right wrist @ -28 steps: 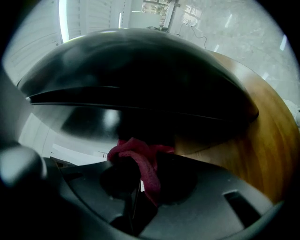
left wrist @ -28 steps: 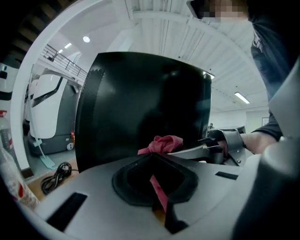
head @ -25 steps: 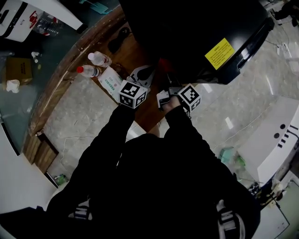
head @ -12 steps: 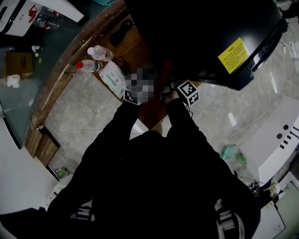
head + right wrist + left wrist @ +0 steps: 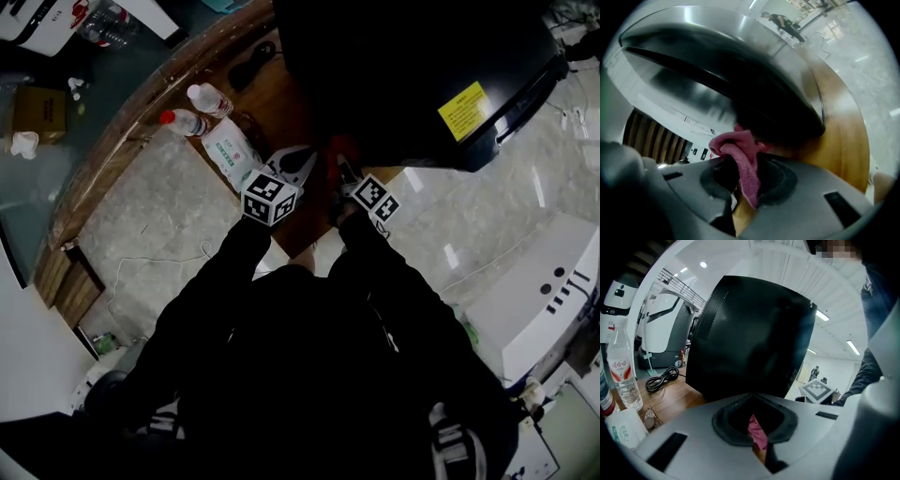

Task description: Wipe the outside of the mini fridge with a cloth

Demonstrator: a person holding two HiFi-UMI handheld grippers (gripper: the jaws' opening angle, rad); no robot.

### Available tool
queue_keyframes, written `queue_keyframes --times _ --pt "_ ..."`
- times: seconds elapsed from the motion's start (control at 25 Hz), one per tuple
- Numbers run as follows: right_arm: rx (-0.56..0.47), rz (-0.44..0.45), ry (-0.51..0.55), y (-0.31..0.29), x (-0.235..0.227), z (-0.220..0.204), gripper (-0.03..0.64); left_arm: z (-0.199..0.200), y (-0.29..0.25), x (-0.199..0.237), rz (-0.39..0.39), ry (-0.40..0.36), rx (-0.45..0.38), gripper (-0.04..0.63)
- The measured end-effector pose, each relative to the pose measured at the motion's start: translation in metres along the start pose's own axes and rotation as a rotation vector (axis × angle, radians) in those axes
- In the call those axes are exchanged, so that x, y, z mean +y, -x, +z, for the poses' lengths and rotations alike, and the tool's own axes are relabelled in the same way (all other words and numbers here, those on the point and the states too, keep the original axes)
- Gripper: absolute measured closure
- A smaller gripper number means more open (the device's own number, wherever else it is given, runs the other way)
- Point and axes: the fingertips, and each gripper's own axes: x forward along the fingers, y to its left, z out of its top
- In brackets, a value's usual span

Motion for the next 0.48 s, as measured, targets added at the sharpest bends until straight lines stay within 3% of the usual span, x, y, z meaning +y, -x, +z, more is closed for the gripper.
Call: queue_keyframes --times 0.28,0.48 --pt "0.047 0.182 0.310 0.086 0.058 0.008 0.523 0.028 0.031 -0.061 -0.007 -0.099 -0.060 0.589" --pt "0.048 0.311 0.590 0.142 0.109 0.035 0.523 0.060 0.049 -0.112 0.006 -0.093 -0.149 0.589"
